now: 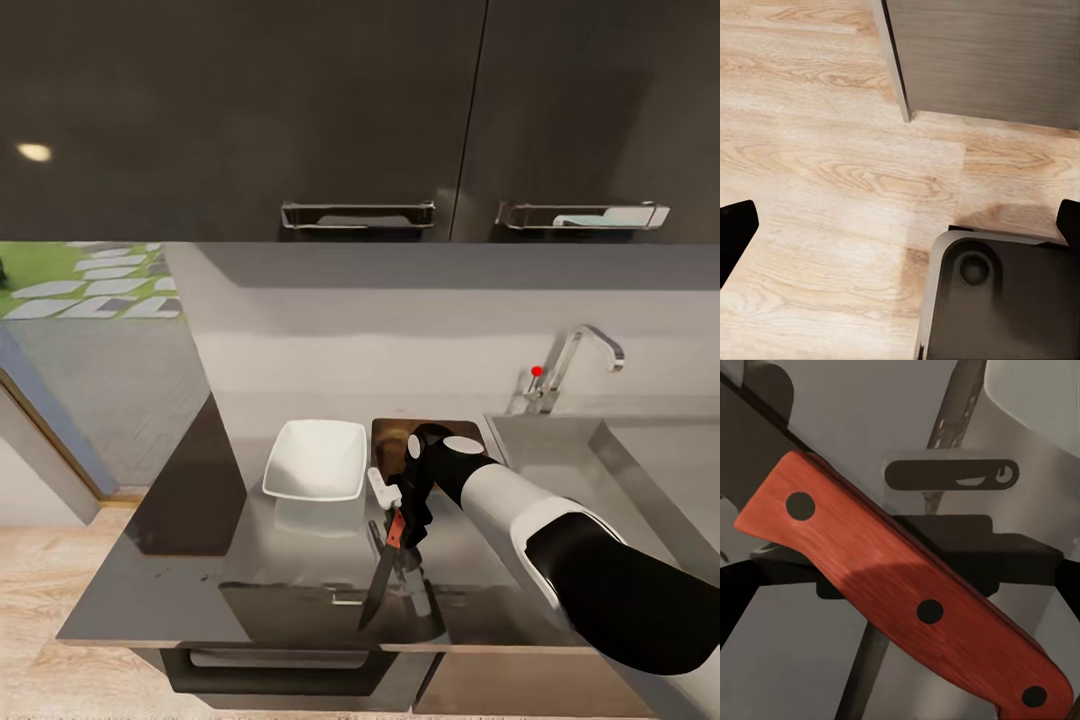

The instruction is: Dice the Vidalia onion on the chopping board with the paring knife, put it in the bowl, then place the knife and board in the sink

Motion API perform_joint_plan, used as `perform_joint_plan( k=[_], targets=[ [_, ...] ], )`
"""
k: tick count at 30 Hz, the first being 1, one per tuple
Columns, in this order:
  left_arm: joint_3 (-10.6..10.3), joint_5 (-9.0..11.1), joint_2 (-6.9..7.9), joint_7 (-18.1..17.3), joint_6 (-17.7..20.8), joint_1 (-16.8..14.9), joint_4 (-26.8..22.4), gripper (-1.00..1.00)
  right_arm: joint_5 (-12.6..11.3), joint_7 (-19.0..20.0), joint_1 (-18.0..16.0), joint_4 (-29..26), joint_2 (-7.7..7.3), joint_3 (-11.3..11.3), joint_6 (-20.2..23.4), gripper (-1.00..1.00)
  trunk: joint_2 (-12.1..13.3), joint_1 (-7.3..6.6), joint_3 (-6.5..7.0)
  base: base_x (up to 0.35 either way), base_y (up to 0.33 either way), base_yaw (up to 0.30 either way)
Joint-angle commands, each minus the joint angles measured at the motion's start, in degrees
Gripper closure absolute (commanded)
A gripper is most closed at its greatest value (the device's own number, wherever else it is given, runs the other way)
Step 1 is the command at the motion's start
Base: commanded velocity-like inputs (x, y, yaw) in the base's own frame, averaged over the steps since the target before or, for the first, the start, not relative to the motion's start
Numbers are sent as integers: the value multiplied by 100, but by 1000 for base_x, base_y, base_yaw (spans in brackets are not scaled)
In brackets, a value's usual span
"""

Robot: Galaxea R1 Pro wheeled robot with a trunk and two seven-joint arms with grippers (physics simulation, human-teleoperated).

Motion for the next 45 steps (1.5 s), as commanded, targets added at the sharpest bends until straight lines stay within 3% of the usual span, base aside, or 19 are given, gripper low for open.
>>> perform_joint_plan(
  k=[1, 31, 45],
  targets=[
    [-15, 35, 2, 8, -7, 1, -5, -100, 55, -8, 10, 2, 3, -15, -60, -100, -6, 6, -16, 0, 0, 0],
    [-15, 35, 2, 8, -7, 1, 16, -100, 57, -179, 18, 3, 3, -15, -53, -100, -6, 6, -30, -12, 0, 0],
    [-15, 35, 2, 8, -7, 1, 16, -100, 57, -470, 19, 2, 3, -15, -53, -100, -6, 6, -56, 0, 0, 0]
  ],
)
